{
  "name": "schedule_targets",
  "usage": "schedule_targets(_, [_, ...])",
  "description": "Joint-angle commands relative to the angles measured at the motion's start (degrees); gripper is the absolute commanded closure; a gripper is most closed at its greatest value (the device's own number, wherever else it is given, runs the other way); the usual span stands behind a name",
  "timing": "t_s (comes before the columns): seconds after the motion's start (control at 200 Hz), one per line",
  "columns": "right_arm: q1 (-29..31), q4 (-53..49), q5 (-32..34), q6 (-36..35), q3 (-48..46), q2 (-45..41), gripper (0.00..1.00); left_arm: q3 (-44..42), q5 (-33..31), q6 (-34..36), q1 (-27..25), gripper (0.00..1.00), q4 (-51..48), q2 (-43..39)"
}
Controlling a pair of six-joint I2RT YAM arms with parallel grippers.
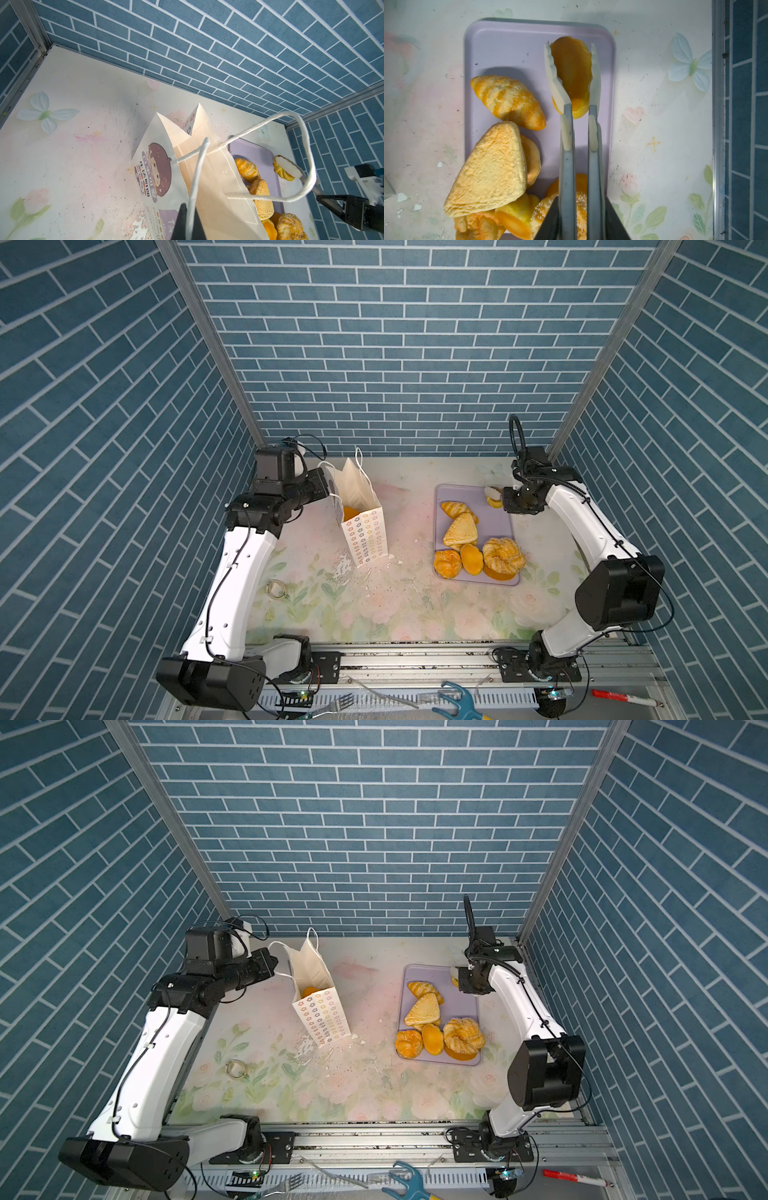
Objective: Place the fake bread into the paper bag
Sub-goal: 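Lower the tongs onto the small orange bun and close them, right gripper, then lift the small orange bun and carry it over the paper bag, right gripper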
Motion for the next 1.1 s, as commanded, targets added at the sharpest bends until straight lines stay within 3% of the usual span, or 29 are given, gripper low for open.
schedule_targets(0.0, [0.6,0.3,-1.8,1.6,-0.7,-4.2,0.75,0.5,0.3,0.3,-0.4,1.0,-0.4,-0.5])
schedule_targets(0.305, [1.9,-0.5,-5.0,3.6,-0.2,-12.0,0.75,0.2,0.8,0.2,-0.4,1.0,0.2,-0.9])
schedule_targets(0.615, [4.7,-2.1,-7.9,6.4,8.1,-16.7,0.76,-0.4,1.6,0.1,-0.4,1.0,0.8,-1.4])
schedule_targets(0.8, [8.7,1.2,-14.8,7.8,14.6,-17.3,0.76,-1.1,1.7,0.1,-0.4,1.0,1.1,-1.9])
schedule_targets(1.095, [16.7,6.3,-18.8,7.8,23.8,-12.1,0.77,-1.8,1.4,0.1,-0.4,1.0,1.2,-2.5])
